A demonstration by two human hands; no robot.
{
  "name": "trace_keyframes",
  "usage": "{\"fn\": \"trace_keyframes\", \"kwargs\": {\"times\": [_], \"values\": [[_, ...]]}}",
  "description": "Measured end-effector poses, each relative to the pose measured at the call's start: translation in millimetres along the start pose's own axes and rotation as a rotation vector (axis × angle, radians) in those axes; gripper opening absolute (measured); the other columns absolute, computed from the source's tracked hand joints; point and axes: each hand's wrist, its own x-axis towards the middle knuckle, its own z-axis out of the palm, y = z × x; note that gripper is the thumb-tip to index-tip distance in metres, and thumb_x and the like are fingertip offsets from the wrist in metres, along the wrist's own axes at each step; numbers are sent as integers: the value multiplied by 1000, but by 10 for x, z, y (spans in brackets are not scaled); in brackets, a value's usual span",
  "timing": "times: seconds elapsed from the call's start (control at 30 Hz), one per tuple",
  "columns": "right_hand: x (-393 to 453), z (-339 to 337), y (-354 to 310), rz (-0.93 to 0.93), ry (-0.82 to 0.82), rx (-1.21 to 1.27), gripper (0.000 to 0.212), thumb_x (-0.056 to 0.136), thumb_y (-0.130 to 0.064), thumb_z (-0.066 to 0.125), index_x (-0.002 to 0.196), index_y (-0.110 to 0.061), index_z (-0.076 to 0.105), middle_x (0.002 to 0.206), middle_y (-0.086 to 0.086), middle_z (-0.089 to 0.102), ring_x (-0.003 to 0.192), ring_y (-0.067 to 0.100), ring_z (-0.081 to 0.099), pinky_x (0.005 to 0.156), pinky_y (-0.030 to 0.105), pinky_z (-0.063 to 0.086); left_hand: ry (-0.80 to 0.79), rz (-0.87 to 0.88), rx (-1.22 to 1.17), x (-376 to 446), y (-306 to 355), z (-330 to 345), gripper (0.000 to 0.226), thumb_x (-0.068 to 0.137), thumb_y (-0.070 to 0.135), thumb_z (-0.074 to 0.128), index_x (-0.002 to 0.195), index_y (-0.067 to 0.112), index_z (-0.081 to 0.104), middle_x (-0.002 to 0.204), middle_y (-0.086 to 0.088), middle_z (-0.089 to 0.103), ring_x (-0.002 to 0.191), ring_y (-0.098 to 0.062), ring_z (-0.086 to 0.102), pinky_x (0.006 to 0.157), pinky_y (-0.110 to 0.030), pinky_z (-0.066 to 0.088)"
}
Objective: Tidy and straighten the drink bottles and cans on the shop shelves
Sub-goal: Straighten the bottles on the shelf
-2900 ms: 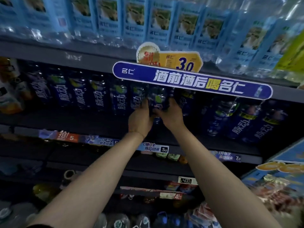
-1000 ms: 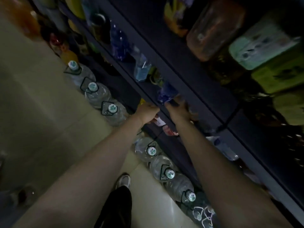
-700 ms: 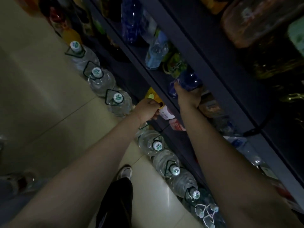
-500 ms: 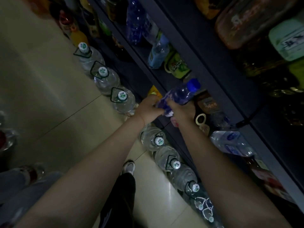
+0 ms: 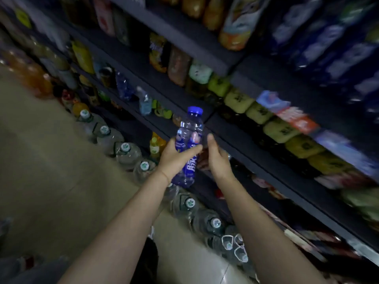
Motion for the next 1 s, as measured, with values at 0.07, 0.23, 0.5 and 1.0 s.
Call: {"fn": "trace_keyframes", "kwargs": {"times": [0.07, 0.23, 0.5, 1.0], "values": [[-382, -467, -212, -77, -13, 68, 54, 99, -57, 42, 84, -12, 67, 69, 4, 68, 55, 11, 62, 48, 17, 45, -2, 48, -147, -408, 339, 339, 44, 75, 37, 82, 111, 19, 64, 94, 5, 75, 87, -10, 72, 75, -22, 55], [-1451, -1724, -604, -370, -47, 41, 36, 93, -41, 65, 102, -7, 67, 83, -1, 68, 71, 12, 62, 65, 27, 50, -149, 180, -315, -1443, 1124, 1247, 62, 67, 50, 83, 116, 23, 58, 107, -6, 74, 95, -22, 73, 82, -40, 59], [-2301, -3403, -679, -598, 250, -85, 50, 68, -19, 91, 110, -16, 65, 99, -4, 72, 86, 9, 67, 78, 27, 54, -580, 488, -94, -2467, 1833, 2572, 38, 68, 13, 79, 103, 16, 65, 93, 1, 72, 93, -18, 69, 89, -36, 55], [-1394, -4627, -156, -271, 775, -81, 49, 74, -31, 80, 116, -15, 58, 109, 8, 67, 95, 26, 66, 70, 33, 51, -512, 518, 424, -1777, 1588, 4471, 34, 84, 21, 74, 114, 17, 58, 109, 2, 63, 105, -18, 62, 88, -28, 47]]}}
